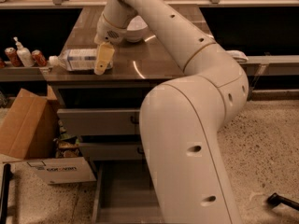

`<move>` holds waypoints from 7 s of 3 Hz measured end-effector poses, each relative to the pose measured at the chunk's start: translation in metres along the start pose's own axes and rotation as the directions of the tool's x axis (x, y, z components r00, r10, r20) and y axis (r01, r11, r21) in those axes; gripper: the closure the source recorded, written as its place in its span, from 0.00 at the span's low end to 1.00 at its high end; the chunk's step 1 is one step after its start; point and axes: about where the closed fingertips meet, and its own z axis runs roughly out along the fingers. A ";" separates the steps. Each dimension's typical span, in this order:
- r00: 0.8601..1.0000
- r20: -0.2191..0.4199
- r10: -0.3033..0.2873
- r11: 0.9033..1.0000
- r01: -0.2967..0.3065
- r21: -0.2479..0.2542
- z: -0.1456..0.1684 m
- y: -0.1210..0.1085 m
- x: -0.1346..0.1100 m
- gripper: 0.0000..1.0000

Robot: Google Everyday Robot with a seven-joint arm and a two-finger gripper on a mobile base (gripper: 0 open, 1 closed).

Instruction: Place blue plastic bottle into bottom drawer

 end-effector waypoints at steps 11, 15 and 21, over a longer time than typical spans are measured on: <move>0.981 0.157 0.110 0.993 -0.104 -0.048 0.037 0.241 -0.018 1.00; 0.826 0.521 0.214 0.975 -0.209 -0.069 0.105 0.303 0.138 1.00; 0.842 0.196 0.502 0.865 -0.494 -0.090 0.254 0.330 0.376 0.97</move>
Offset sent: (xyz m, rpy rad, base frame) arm -0.0344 0.0163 0.0295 0.0451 0.0120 0.0134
